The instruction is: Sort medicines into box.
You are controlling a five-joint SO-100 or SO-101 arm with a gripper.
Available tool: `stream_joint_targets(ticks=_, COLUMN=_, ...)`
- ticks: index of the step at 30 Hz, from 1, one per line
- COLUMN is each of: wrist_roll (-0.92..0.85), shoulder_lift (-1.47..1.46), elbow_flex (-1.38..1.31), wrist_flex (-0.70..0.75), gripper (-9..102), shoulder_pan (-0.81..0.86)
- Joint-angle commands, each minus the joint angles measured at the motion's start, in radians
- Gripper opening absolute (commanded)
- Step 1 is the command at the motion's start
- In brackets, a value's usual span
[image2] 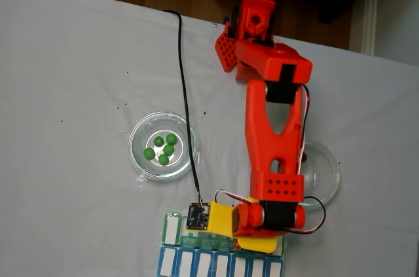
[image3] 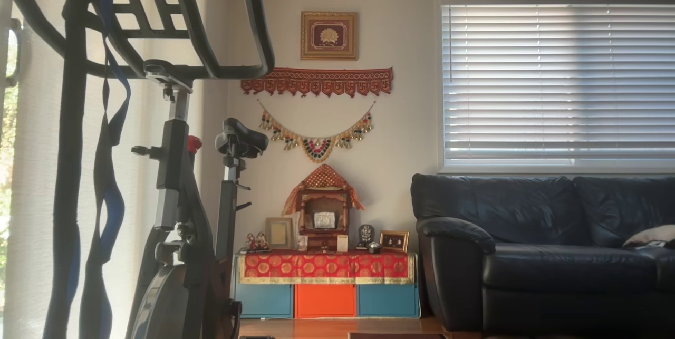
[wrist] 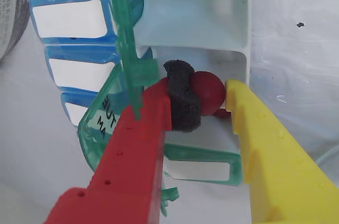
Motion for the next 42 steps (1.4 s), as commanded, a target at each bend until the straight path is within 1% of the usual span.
stream_joint_targets(ticks=1, wrist_roll=0.003, shoulder_lift=0.084, elbow_flex=-0.029, wrist_flex=-0.054, gripper=3, shoulder_pan=-0.009)
stream_joint_targets(ticks=3, wrist_roll=-0.002, shoulder_lift=0.097, elbow_flex=-0.014, wrist_flex=-0.060, gripper=12, shoulder_pan=-0.011)
stream_joint_targets(ticks=5, wrist_roll=-0.002, shoulder_lift=0.106, elbow_flex=-0.003, wrist_flex=-0.060, gripper=14, shoulder_pan=-0.015)
stream_joint_targets(ticks=15, wrist_roll=-0.017, shoulder_lift=0.095, elbow_flex=0.006, wrist_flex=-0.049, gripper=13, shoulder_pan=-0.023)
stream_joint_targets(ticks=35, wrist_roll=-0.043, shoulder_lift=0.101, elbow_flex=0.008, wrist_flex=-0.025, gripper=17, shoulder_pan=-0.026)
stream_joint_targets(ticks=39, wrist_roll=-0.051, shoulder_lift=0.124, elbow_flex=0.015, wrist_flex=-0.008, gripper=16, shoulder_pan=-0.025)
stream_joint_targets(ticks=42, wrist_roll=-0.089, shoulder_lift=0.137, elbow_flex=-0.015, wrist_flex=0.054, gripper=14, shoulder_pan=-0.018)
